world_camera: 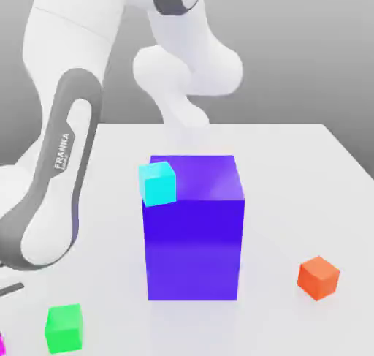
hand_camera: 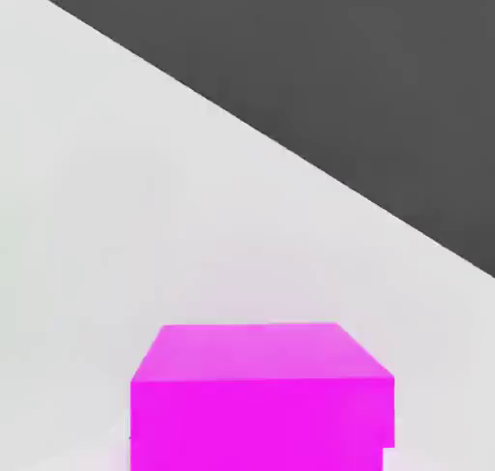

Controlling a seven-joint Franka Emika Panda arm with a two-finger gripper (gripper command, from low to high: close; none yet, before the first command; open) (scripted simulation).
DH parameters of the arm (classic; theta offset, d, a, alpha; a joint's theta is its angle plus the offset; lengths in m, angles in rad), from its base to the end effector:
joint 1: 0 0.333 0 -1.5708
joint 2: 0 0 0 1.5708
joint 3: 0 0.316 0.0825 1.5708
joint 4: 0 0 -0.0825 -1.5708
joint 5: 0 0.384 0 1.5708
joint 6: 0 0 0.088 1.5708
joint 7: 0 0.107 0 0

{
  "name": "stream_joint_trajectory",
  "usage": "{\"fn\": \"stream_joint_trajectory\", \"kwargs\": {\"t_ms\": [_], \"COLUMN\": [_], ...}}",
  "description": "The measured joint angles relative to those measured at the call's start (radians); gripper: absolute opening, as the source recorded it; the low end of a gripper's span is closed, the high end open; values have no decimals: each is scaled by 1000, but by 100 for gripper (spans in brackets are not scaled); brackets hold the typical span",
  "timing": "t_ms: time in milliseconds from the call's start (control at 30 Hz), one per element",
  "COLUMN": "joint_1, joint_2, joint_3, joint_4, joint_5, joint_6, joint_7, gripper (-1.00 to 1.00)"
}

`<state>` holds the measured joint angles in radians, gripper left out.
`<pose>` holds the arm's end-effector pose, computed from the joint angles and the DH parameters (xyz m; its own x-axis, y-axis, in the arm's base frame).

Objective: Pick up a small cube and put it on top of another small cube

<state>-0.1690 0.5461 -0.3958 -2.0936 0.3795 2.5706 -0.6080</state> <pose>0.4843 -0.3163 0.1745 0.9741 -0.2260 -0.0010 -0.2260 -0.9741 -0.0003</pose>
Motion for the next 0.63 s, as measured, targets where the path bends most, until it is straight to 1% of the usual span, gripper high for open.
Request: {"fn": "stream_joint_trajectory", "kwargs": {"t_ms": [167, 333, 400, 500, 533, 633], "joint_1": [103, 186, 191, 156, 144, 145], "joint_2": [-163, -317, -307, -218, -195, -195], "joint_3": [-41, -39, -21, 33, 47, 47], "joint_4": [-122, -264, -287, -287, -285, -285], "joint_5": [-113, -211, -196, -121, -103, -103], "joint_6": [-18, -10, 22, 105, 124, 124], "joint_7": [40, 57, 36, -21, -34, -34], "gripper": [-100, -100, -100, -100, 100, 100]}}
